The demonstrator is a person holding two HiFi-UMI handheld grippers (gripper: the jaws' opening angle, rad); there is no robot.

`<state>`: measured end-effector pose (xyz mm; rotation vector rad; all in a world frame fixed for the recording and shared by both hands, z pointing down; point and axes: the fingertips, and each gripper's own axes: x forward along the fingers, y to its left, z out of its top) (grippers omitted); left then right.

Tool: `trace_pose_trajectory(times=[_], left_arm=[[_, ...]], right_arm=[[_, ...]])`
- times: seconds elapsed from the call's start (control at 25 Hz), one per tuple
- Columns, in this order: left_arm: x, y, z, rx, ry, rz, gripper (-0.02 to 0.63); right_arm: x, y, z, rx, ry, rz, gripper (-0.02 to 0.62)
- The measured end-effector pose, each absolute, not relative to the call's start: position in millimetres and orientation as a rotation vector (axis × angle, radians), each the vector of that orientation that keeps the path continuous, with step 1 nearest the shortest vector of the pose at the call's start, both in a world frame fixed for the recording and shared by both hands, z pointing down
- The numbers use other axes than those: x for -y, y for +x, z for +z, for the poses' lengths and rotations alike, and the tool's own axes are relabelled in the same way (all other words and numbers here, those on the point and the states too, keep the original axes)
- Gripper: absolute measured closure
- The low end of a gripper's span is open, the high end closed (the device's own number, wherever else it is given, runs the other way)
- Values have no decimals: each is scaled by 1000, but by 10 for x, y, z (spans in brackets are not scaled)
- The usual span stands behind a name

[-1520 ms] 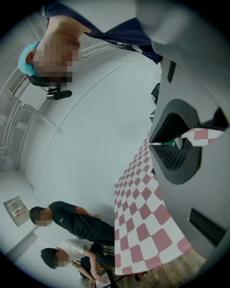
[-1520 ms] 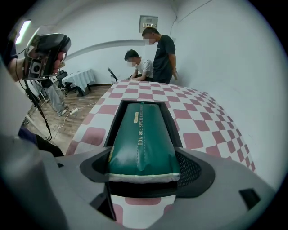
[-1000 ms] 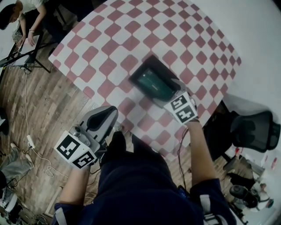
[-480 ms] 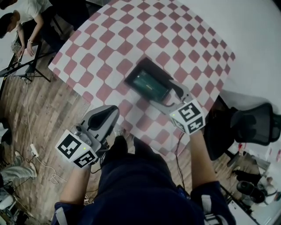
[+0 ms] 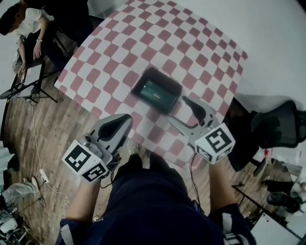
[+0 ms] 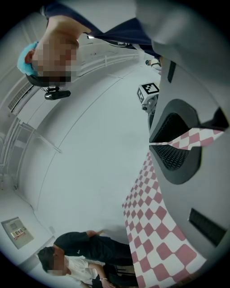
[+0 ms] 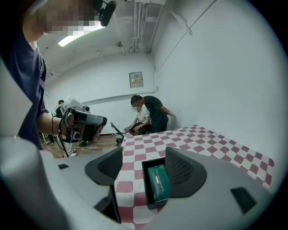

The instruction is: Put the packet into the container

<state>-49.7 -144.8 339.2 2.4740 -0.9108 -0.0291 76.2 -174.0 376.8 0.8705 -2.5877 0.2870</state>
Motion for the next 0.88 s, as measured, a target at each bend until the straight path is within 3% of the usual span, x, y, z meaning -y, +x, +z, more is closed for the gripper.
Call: trace_pose_trajectory(times=[0.08,0.48,0.88], left_arm=[[1428,-447,3341,893,2492,-27,568],[1330,-297,3178,824,2551,-21,568],[1273,-177,3104,767,2597,-8,568]], right_arm=[[1690,806,3649,2613,919,292,338],[1417,977,3263,2674,1099,318,533],[1229,1084,3197,2708,1168,396,578]])
